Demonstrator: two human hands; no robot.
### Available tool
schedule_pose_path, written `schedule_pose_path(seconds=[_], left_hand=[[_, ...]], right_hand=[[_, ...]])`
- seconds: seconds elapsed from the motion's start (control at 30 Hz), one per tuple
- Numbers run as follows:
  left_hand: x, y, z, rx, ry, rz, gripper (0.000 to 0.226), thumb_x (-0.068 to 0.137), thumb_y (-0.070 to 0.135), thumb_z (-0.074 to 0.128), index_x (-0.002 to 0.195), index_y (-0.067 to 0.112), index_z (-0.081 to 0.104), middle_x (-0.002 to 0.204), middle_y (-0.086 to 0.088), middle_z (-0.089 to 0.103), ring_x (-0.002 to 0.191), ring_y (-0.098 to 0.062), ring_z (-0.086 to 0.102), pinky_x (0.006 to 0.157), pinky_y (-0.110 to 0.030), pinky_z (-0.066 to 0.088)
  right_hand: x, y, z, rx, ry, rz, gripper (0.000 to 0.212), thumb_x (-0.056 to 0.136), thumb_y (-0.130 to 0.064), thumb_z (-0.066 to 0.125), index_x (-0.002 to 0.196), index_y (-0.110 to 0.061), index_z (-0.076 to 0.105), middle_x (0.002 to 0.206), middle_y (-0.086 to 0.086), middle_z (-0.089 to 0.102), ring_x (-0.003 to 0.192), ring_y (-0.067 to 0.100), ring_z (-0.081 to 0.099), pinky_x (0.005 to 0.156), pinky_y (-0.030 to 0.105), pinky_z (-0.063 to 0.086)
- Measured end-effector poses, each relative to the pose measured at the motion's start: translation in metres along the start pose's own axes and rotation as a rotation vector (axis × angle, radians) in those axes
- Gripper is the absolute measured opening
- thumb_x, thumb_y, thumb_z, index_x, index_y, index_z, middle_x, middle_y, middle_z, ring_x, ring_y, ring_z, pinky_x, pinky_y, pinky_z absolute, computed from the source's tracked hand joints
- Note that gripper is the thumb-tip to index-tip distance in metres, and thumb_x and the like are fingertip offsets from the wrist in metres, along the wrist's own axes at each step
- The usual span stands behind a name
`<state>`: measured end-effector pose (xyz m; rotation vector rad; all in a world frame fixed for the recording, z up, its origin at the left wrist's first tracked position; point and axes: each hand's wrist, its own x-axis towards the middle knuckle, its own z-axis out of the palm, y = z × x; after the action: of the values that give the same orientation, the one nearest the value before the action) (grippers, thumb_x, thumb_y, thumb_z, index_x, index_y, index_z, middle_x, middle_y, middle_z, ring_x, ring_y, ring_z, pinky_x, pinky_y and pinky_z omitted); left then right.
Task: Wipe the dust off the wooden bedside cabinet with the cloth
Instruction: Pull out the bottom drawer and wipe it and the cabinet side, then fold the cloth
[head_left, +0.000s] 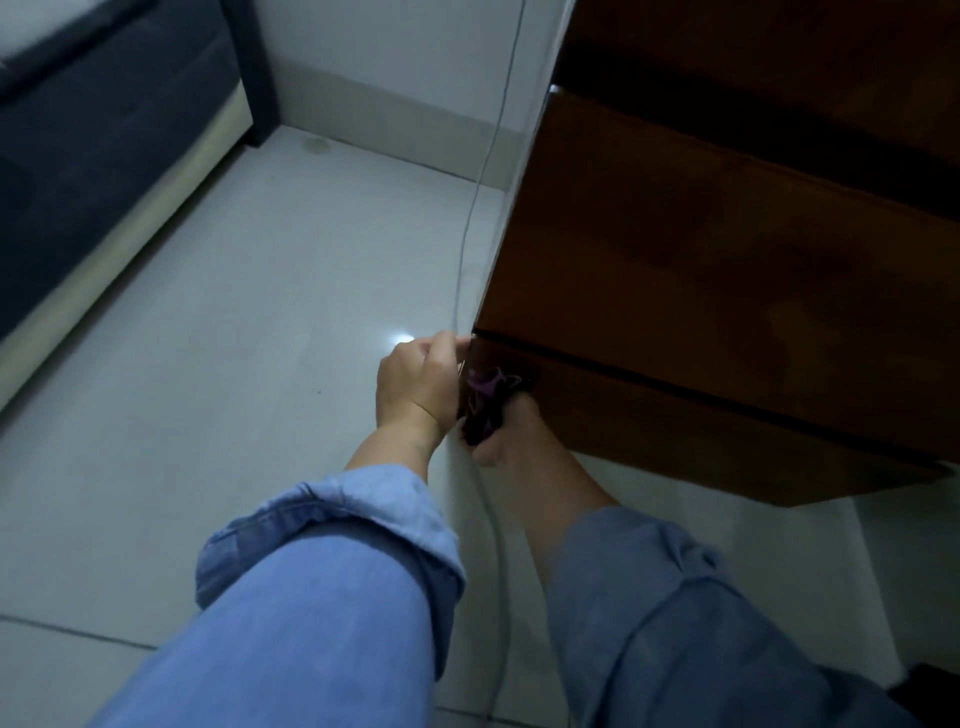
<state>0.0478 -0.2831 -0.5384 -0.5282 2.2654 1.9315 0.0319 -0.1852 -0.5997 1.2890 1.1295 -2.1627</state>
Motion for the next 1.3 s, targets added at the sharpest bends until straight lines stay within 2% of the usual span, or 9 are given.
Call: schedule_pose_path(seconds=[0.13,0.27,0.47,0.67,0.9,1.03,1.17,1.23,1.3], left_hand=[[0.004,0.005,-0.010,0.036,-0.025,-0.010,0.045,0.064,0.043,0.030,0.070,0.032,0.074,0.095,-0.004,0.076,0.099,-0.024,0.066,0.094,-0.040,0.049],[0.000,0.001,-0.011,0.128,-0.095,-0.102,0.045,0.065,0.043,0.030,0.075,0.024,0.071,0.107,-0.009,0.072,0.105,-0.027,0.061,0.098,-0.040,0.044],[-0.019,0.008,0.005,0.120,-0.038,-0.119,0.062,0.075,0.045,0.026,0.103,0.009,0.068,0.112,-0.014,0.066,0.105,-0.032,0.057,0.091,-0.039,0.042],[-0.016,0.008,0.006,0.216,-0.015,-0.117,0.054,0.096,0.034,0.023,0.113,0.007,0.066,0.120,-0.018,0.061,0.096,-0.031,0.048,0.082,-0.034,0.035],[-0.007,0.005,-0.013,-0.012,-0.131,-0.213,0.044,0.068,0.056,0.031,0.077,0.025,0.061,0.119,-0.008,0.066,0.110,-0.027,0.056,0.096,-0.039,0.041],[-0.007,-0.004,-0.044,-0.167,0.001,-0.303,0.044,0.082,0.053,0.040,0.099,0.018,0.060,0.115,-0.013,0.064,0.094,-0.027,0.059,0.074,-0.036,0.046],[-0.012,0.002,-0.078,-0.075,-0.008,-0.333,0.058,0.090,0.060,0.036,0.100,0.010,0.064,0.093,-0.010,0.066,0.089,-0.029,0.060,0.075,-0.034,0.047],[-0.021,0.017,-0.087,-0.068,-0.028,-0.328,0.063,0.087,0.065,0.038,0.099,0.011,0.067,0.090,-0.010,0.067,0.085,-0.029,0.061,0.069,-0.032,0.046],[-0.034,0.036,-0.091,-0.069,-0.042,-0.305,0.057,0.087,0.061,0.044,0.102,0.012,0.068,0.093,-0.007,0.068,0.081,-0.022,0.062,0.063,-0.029,0.044]], right_hand=[[-0.017,0.005,0.007,-0.179,-0.110,0.128,0.056,0.095,-0.040,0.035,0.054,-0.010,0.060,0.039,0.001,0.056,0.028,0.011,0.051,0.034,0.009,0.039],[-0.045,0.002,-0.005,-0.423,-0.139,0.201,0.056,0.093,-0.037,0.038,0.047,-0.011,0.057,0.034,0.001,0.053,0.024,0.010,0.044,0.035,0.009,0.034],[-0.083,-0.019,-0.059,-0.121,0.155,0.182,0.035,0.090,-0.036,0.047,0.074,-0.007,0.058,0.071,0.011,0.056,0.058,0.020,0.048,0.046,0.024,0.043],[-0.112,-0.074,-0.045,0.001,0.158,0.078,0.037,0.091,-0.042,0.049,0.083,-0.006,0.054,0.078,0.011,0.055,0.066,0.023,0.049,0.055,0.029,0.039],[-0.097,-0.044,0.031,-0.570,-0.034,-0.047,0.037,0.098,-0.030,0.031,0.070,-0.010,0.044,0.040,0.009,0.056,0.054,0.024,0.049,0.051,0.029,0.038],[-0.095,-0.014,0.058,-0.642,-0.159,0.002,0.040,0.092,-0.033,0.040,0.057,-0.014,0.046,0.026,0.000,0.048,0.045,0.015,0.048,0.042,0.020,0.036],[-0.120,0.001,0.071,-0.836,-0.257,-0.016,0.030,0.087,-0.021,0.040,0.062,-0.012,0.053,0.060,0.012,0.056,0.052,0.023,0.050,0.052,0.022,0.038],[-0.136,0.001,0.071,-0.930,-0.349,-0.150,0.024,0.088,-0.017,0.039,0.096,-0.013,0.061,0.095,0.020,0.061,0.076,0.031,0.062,0.067,0.028,0.047],[-0.148,-0.003,0.067,-1.067,-0.405,-0.328,0.049,0.096,-0.019,0.037,0.144,-0.022,0.032,0.138,0.017,0.046,0.120,0.034,0.052,0.097,0.035,0.044]])
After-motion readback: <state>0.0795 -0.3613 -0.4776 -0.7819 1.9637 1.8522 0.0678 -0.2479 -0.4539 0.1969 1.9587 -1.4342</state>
